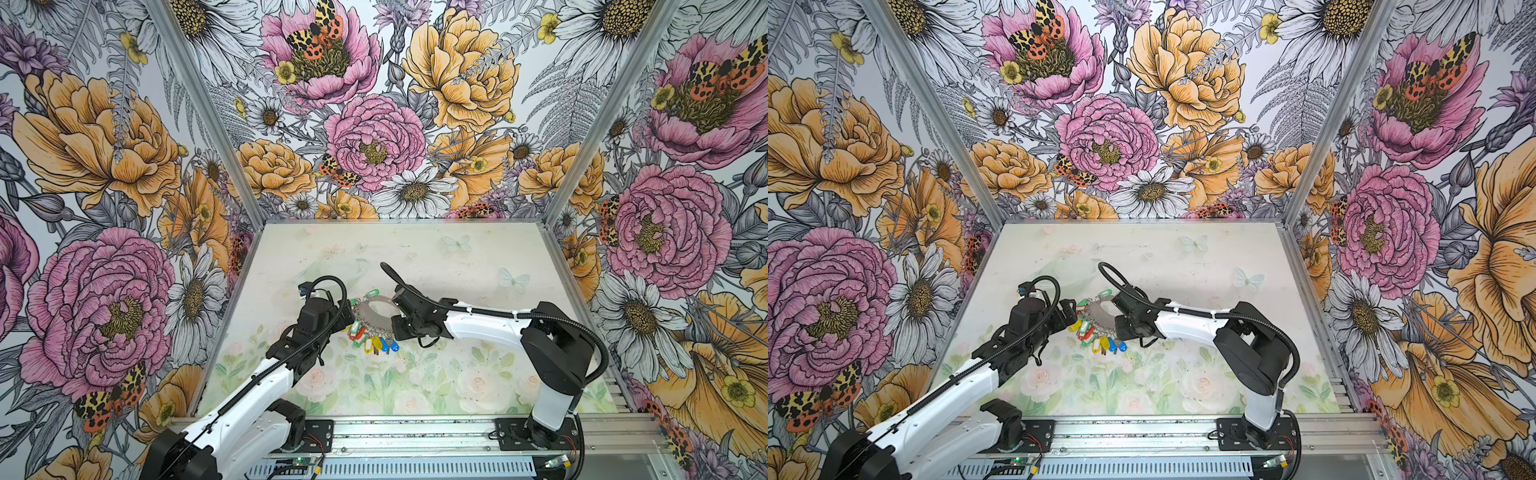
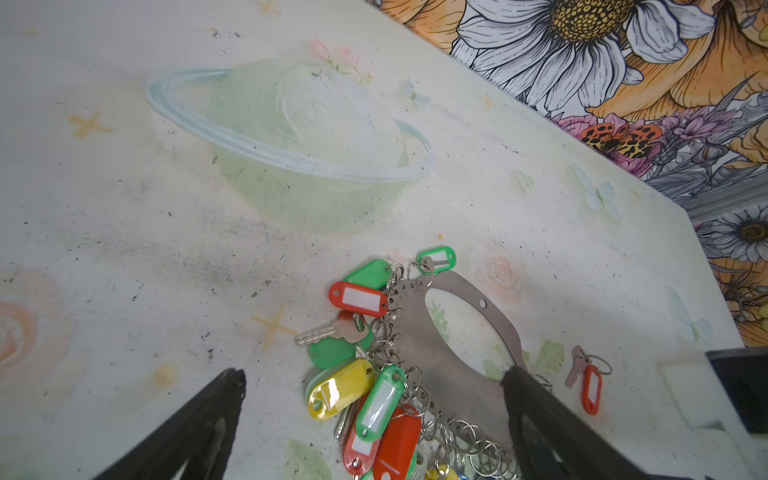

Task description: Put the keys on the keyring

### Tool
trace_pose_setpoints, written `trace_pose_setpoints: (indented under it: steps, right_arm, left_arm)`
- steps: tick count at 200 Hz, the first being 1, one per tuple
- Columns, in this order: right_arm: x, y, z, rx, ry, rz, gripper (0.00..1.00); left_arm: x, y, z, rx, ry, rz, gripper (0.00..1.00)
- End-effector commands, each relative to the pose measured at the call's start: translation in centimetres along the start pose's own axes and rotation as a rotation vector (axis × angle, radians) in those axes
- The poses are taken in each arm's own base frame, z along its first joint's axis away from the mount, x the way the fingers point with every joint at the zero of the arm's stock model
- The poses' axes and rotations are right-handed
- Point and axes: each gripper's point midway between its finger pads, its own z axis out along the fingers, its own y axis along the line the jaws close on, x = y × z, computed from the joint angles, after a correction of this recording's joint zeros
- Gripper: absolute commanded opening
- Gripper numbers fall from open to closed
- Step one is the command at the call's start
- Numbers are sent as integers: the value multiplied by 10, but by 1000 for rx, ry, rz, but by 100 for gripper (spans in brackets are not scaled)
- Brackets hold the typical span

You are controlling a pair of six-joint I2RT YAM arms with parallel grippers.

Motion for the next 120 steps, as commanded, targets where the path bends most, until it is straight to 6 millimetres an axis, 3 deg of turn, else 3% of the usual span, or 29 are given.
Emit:
trace_pose_setpoints:
  steps: [1,120]
  right_arm:
    - [-5,7,4,-19,-17,22,16]
    - [8,-10,22,43,18,53,13]
  left_arm:
    - [-3,8,-2,-16,-25,14,99]
    - [1,13,0,-15,-21,-2,99]
